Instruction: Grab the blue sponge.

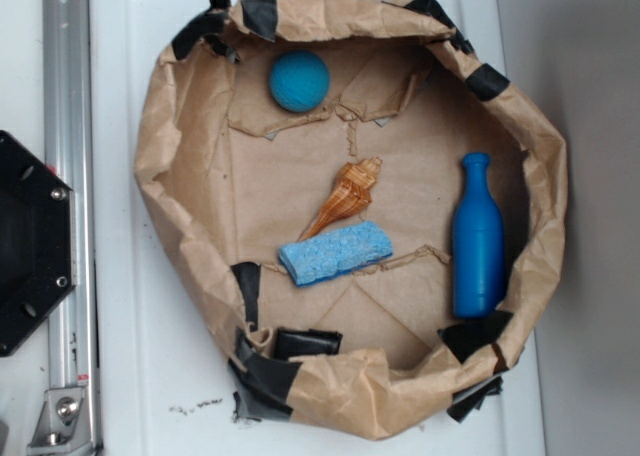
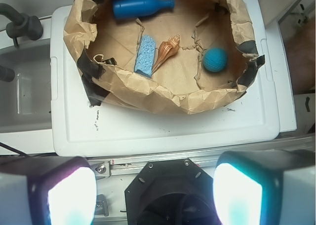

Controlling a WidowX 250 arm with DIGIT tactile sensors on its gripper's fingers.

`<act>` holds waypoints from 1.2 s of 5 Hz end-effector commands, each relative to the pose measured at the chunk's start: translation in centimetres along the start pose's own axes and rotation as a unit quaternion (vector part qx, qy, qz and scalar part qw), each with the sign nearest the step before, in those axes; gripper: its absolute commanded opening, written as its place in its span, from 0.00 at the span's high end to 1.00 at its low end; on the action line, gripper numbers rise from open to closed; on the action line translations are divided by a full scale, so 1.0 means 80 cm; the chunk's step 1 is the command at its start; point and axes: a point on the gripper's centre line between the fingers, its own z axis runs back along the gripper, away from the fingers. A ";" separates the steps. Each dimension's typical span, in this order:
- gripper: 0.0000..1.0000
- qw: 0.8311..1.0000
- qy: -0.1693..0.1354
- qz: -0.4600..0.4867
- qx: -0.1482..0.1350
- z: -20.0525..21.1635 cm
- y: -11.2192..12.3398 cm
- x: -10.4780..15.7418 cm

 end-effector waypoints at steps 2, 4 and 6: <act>0.00 0.995 0.008 0.101 0.018 -0.045 0.029 0.058; 0.00 0.972 0.017 0.233 0.034 -0.137 0.052 0.139; 0.00 0.949 0.106 0.296 0.025 -0.244 -0.002 0.142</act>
